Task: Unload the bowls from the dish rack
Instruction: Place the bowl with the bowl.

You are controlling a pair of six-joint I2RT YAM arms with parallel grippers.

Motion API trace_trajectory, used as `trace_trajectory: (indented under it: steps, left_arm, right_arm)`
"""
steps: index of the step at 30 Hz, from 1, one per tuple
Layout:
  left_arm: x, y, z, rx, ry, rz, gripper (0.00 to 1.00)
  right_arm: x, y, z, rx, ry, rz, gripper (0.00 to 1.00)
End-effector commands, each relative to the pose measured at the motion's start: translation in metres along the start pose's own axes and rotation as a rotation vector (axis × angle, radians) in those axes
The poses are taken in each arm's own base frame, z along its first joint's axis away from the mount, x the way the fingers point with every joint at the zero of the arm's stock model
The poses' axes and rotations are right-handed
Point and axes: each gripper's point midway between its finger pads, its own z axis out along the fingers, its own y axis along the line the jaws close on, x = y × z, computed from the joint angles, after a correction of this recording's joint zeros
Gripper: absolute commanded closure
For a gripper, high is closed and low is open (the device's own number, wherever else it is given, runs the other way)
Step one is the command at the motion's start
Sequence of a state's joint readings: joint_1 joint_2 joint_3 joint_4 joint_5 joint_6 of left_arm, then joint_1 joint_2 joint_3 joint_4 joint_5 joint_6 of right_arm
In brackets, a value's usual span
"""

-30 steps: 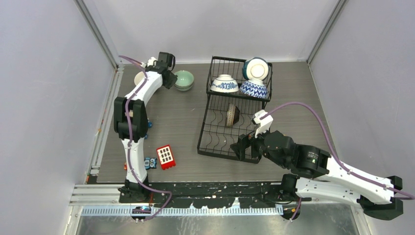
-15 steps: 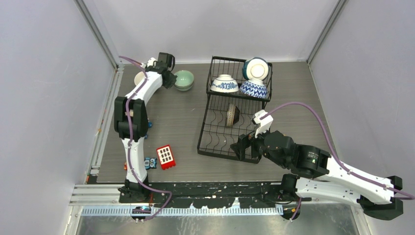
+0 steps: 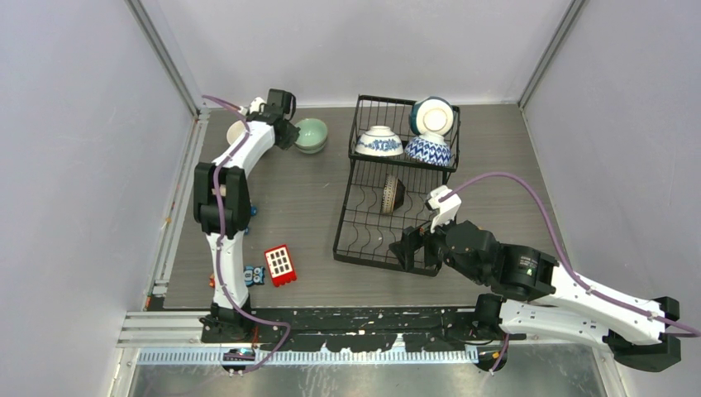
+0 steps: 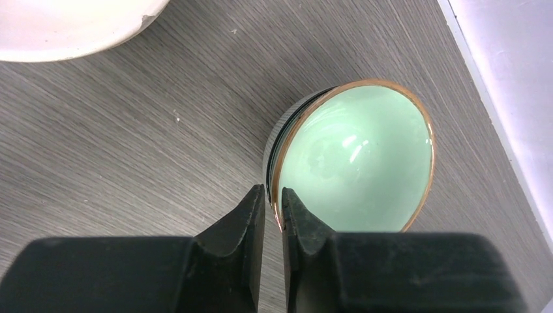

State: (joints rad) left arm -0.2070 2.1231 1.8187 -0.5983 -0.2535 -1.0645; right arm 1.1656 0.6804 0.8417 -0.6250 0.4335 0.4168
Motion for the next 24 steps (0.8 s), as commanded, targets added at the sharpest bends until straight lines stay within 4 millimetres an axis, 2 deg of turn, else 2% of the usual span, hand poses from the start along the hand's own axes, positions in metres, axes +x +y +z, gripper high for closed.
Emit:
trace_trajectory:
  steps: [1, 6, 9, 11, 14, 16, 19, 24]
  left_arm:
    - [-0.018, -0.013, -0.016, 0.054, -0.035, -0.004, 0.79]
    - [-0.031, -0.018, -0.052, 0.104, -0.062, -0.005, 0.61]
    - [-0.032, -0.013, -0.081, 0.147, -0.068, 0.009, 0.51]
    - [-0.025, -0.008, -0.102, 0.178, -0.062, 0.037, 0.45]
    - [-0.002, 0.004, -0.134, 0.228, -0.05, 0.128, 0.4]
    - [0.014, 0.008, -0.162, 0.305, -0.064, 0.192, 0.39]
    - [0.045, 0.022, -0.193, 0.391, -0.087, 0.302, 0.35]
    - [0.101, 0.037, -0.237, 0.584, -0.081, 0.423, 0.23]
  right_arm:
    - [-0.021, 0.003, -0.006, -0.001, -0.056, 0.017, 0.0]
    - [-0.027, 0.003, -0.007, 0.002, -0.066, 0.007, 0.0]
    - [-0.035, 0.0, -0.009, 0.021, -0.082, -0.006, 0.0]
    - [-0.041, -0.003, -0.011, 0.038, -0.096, -0.015, 0.0]
    - [-0.044, -0.013, -0.012, 0.085, -0.113, -0.044, 0.0]
    - [-0.04, -0.025, -0.011, 0.146, -0.112, -0.066, 0.0]
    - [-0.033, -0.034, -0.009, 0.203, -0.093, -0.068, 0.0]
    - [-0.02, -0.053, -0.002, 0.345, -0.105, 0.089, 0.0]
